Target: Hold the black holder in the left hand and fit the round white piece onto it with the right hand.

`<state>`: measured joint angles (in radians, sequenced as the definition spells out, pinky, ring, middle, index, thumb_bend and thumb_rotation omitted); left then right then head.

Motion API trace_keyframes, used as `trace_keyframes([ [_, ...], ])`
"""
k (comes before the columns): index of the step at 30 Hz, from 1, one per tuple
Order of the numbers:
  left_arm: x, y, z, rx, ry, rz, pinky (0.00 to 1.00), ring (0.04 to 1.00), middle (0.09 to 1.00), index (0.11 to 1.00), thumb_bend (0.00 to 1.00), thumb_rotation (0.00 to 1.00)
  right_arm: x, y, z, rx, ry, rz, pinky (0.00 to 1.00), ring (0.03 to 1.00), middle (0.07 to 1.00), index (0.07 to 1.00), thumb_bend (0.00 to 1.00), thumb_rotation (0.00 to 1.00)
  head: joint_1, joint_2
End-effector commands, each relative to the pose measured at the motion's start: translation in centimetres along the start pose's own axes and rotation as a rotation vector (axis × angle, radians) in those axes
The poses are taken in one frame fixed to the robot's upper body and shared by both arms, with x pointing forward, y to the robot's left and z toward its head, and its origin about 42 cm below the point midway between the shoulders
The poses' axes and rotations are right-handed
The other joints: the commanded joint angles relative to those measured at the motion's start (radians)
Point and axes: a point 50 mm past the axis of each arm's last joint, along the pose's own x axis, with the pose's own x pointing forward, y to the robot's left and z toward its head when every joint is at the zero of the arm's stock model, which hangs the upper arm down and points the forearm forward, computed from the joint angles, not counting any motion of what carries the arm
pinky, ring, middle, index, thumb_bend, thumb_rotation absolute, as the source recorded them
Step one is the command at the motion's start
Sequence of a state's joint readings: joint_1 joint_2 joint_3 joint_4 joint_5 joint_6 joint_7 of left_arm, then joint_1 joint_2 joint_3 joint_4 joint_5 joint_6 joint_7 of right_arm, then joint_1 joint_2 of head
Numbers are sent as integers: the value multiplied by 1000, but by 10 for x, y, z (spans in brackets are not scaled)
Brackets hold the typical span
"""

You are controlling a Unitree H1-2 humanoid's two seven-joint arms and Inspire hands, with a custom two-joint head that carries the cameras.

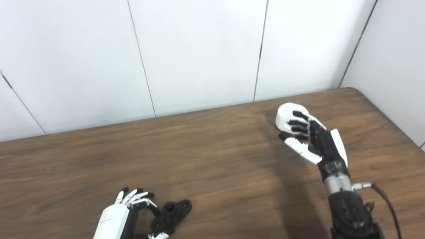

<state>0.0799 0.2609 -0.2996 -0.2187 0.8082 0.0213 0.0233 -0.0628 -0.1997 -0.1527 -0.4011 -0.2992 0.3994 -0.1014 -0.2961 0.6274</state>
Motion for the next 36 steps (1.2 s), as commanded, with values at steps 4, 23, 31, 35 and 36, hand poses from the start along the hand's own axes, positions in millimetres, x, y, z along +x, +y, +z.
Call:
trace_keyframes([
  [4,-2,3,-8,21,4,-16,1000,880,776,485,520,44,30,-24,15,-161,-86,-69,952,944,924,795,733,443,-5,0],
  [23,0,1,-8,25,3,-24,1000,878,774,485,520,44,120,-43,3,-532,-11,-27,999,1000,1000,809,900,328,-17,-8],
  [31,0,-1,-8,32,2,-30,1000,875,770,485,521,44,151,-46,6,-650,45,30,998,1000,1000,838,929,354,-16,-8],
  [35,0,-1,-8,32,4,-36,1000,880,773,485,521,44,164,-44,7,-676,70,49,1000,1000,1000,843,935,373,-16,-8],
  [36,0,-1,-8,30,4,-36,1000,880,773,485,521,44,166,-43,7,-679,77,53,1000,1000,1000,840,936,371,-16,-8],
])
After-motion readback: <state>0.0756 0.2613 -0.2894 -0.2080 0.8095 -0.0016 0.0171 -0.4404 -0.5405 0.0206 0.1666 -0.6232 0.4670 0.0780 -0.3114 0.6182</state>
